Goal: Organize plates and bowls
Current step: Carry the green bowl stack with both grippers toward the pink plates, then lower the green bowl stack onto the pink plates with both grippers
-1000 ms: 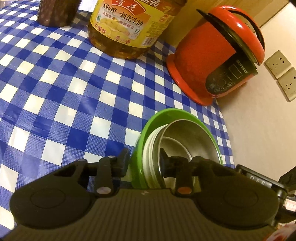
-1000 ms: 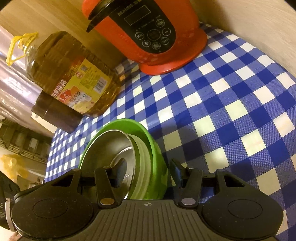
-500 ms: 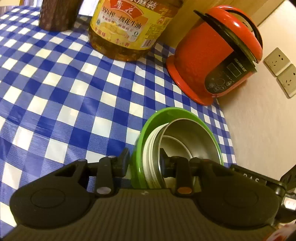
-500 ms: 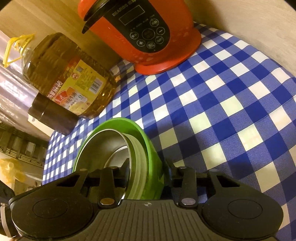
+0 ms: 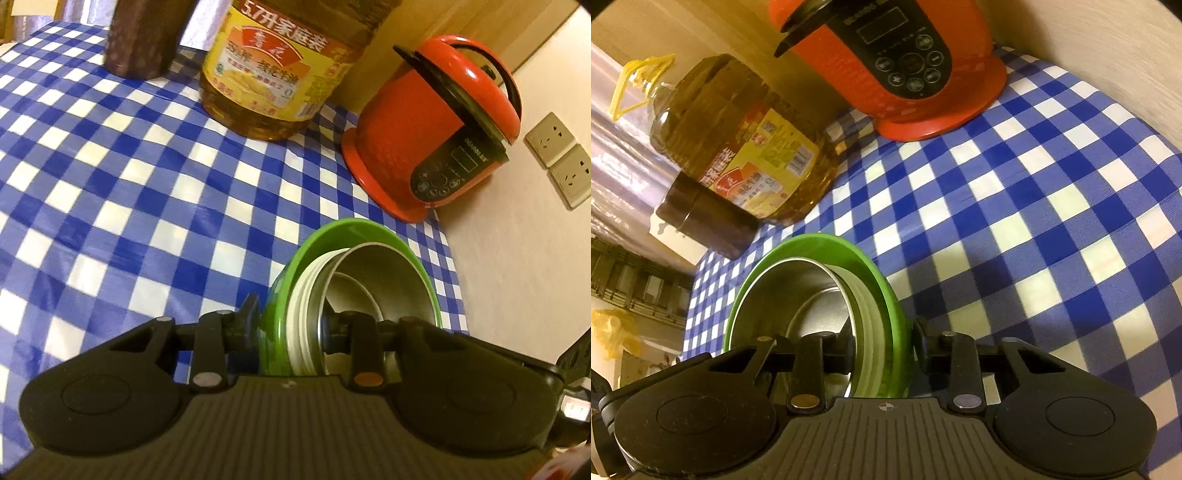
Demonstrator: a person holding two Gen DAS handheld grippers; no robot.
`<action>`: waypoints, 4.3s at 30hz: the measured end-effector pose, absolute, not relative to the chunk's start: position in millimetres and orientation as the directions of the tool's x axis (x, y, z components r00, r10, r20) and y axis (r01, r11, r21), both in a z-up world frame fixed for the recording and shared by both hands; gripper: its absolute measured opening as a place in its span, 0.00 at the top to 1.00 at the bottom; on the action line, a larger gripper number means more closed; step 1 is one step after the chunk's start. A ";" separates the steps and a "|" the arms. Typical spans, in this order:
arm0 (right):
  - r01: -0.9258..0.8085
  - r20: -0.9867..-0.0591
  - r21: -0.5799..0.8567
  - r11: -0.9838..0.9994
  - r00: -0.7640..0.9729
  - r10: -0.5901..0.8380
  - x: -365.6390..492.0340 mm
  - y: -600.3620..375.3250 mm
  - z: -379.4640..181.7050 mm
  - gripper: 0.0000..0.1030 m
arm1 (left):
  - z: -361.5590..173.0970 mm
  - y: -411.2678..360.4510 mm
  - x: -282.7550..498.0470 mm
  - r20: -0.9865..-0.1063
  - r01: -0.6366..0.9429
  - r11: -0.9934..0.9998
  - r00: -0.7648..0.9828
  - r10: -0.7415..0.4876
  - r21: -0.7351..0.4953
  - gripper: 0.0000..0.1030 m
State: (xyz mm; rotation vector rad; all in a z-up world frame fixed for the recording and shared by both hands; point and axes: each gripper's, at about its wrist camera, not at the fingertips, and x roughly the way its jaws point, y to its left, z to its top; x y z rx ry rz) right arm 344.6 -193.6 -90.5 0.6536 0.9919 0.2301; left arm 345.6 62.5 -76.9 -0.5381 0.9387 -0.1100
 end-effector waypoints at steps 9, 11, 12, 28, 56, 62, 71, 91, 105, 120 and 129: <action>0.112 -0.717 0.600 0.792 0.515 0.470 318.1 -171.1 -63.6 0.70 | -52.5 83.9 308.2 -0.745 -0.177 0.854 0.593 -0.305 -0.490 0.73; 0.110 -0.720 0.597 0.795 0.512 0.469 309.4 -164.9 -56.5 0.70 | -47.2 89.0 296.5 -0.746 -0.187 0.851 0.595 -0.301 -0.492 0.73; 0.108 -0.721 0.596 0.796 0.509 0.470 304.9 -161.8 -53.2 0.70 | -44.5 91.5 290.6 -0.746 -0.190 0.850 0.596 -0.298 -0.492 0.73; 0.070 -0.721 0.595 0.801 0.488 0.493 219.4 -119.2 -15.4 0.70 | -11.6 126.7 190.2 -0.742 -0.231 0.835 0.612 -0.274 -0.499 0.73; 0.111 -0.743 0.586 0.803 0.468 0.478 56.8 -124.7 -10.6 0.70 | -15.9 103.8 27.7 -0.758 -0.235 0.833 0.584 -0.291 -0.500 0.73; 0.145 -0.750 0.577 0.804 0.484 0.451 32.8 -152.6 -7.2 0.70 | -16.2 75.6 17.5 -0.760 -0.203 0.840 0.567 -0.319 -0.504 0.73; 0.208 -0.756 0.578 0.789 0.501 0.422 12.6 -195.7 -10.2 0.70 | -16.3 31.5 17.8 -0.768 -0.147 0.856 0.534 -0.354 -0.496 0.73; 0.269 -0.747 0.577 0.771 0.556 0.364 45.8 -265.6 6.0 0.70 | -3.3 -29.2 85.4 -0.755 -0.073 0.853 0.507 -0.415 -0.518 0.72; 0.269 -0.756 0.566 0.779 0.545 0.361 121.2 -277.6 -9.8 0.70 | -18.7 -33.8 164.2 -0.761 -0.089 0.847 0.496 -0.418 -0.524 0.72; 0.288 -0.794 0.537 0.793 0.490 0.360 169.4 -272.1 -45.9 0.70 | -58.4 -26.9 208.1 -0.785 -0.132 0.840 0.455 -0.420 -0.526 0.73; 0.303 -0.807 0.525 0.795 0.474 0.353 175.8 -269.2 -58.6 0.70 | -72.2 -25.4 214.3 -0.790 -0.139 0.839 0.445 -0.422 -0.527 0.73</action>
